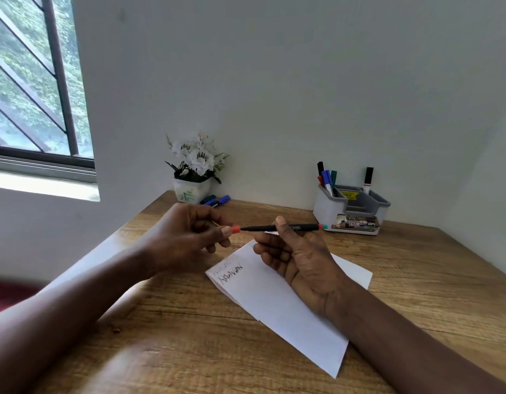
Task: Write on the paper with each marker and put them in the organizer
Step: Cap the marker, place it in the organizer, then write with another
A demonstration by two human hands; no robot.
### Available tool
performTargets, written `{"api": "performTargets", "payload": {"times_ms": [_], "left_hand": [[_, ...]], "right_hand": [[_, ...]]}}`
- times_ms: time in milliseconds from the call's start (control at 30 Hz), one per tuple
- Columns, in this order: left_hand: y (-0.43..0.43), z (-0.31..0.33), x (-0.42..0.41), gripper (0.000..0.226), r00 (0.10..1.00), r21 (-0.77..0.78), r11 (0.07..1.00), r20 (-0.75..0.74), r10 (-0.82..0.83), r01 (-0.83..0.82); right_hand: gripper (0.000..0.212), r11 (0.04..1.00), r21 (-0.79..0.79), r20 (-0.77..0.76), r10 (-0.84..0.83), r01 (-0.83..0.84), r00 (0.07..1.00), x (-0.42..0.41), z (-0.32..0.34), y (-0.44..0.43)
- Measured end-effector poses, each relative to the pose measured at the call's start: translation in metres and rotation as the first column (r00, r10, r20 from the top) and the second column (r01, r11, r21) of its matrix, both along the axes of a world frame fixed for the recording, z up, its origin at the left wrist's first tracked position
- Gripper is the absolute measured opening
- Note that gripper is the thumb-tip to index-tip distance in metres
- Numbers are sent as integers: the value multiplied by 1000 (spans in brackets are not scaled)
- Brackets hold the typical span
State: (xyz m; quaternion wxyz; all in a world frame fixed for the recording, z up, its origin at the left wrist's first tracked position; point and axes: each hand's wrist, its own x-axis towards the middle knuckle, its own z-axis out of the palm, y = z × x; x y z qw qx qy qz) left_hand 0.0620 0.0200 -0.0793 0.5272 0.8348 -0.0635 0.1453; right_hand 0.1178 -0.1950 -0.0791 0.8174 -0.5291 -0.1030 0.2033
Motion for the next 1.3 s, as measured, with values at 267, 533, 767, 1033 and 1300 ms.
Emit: {"api": "performTargets", "payload": {"times_ms": [267, 533, 767, 1033, 1300], "left_hand": [[17, -6, 9, 49, 965, 567, 784, 98, 242, -254], [2, -3, 5, 67, 963, 562, 820, -142, 228, -111], [-3, 0, 1, 85, 946, 638, 769, -235, 222, -22], [1, -1, 6, 80, 944, 617, 787, -259, 203, 1], [5, -3, 10, 84, 941, 601, 799, -261, 217, -17]], "right_hand": [[9, 998, -58, 43, 14, -11, 999, -4, 1, -2], [26, 993, -54, 82, 105, -101, 991, -3, 0, -5], [20, 905, -425, 358, 186, -18, 915, -3, -1, -3], [5, 787, -616, 413, 352, -27, 840, 7, 2, -4], [18, 750, -647, 557, 343, 136, 756, 13, -5, 2]]}}
